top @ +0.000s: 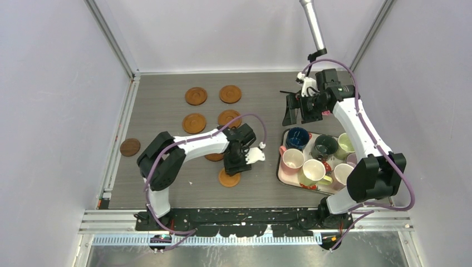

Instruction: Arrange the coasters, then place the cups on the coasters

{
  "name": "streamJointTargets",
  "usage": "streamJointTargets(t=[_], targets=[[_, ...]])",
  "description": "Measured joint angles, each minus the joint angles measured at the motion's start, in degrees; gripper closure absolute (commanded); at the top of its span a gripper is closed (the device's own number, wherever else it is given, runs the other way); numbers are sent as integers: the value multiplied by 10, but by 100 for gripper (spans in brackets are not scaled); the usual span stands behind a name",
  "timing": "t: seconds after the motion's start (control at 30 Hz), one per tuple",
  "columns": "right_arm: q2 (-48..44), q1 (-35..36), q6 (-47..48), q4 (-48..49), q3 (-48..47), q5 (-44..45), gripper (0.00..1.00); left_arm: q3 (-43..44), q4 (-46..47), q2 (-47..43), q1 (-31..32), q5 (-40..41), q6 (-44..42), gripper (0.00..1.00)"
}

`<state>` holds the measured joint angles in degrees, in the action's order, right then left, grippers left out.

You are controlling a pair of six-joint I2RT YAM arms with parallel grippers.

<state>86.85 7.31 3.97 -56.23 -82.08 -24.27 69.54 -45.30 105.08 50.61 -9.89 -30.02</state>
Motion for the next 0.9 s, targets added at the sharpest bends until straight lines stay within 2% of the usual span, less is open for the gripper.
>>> streamJointTargets(t=[0.33, 0.63, 0.77, 0.9], targets=[[0, -27, 0, -1, -3, -6, 4, 79, 28, 57, 0, -25, 29, 49], [0, -26, 0, -6, -3, -33, 4, 89, 7, 39, -15, -68, 42, 37], [0, -15, 2, -9, -3, -43, 4, 90, -30, -37, -69, -106, 45, 30], [2, 31, 8, -9, -3, -38, 4, 98, -78, -133, -193, -143, 34, 26]])
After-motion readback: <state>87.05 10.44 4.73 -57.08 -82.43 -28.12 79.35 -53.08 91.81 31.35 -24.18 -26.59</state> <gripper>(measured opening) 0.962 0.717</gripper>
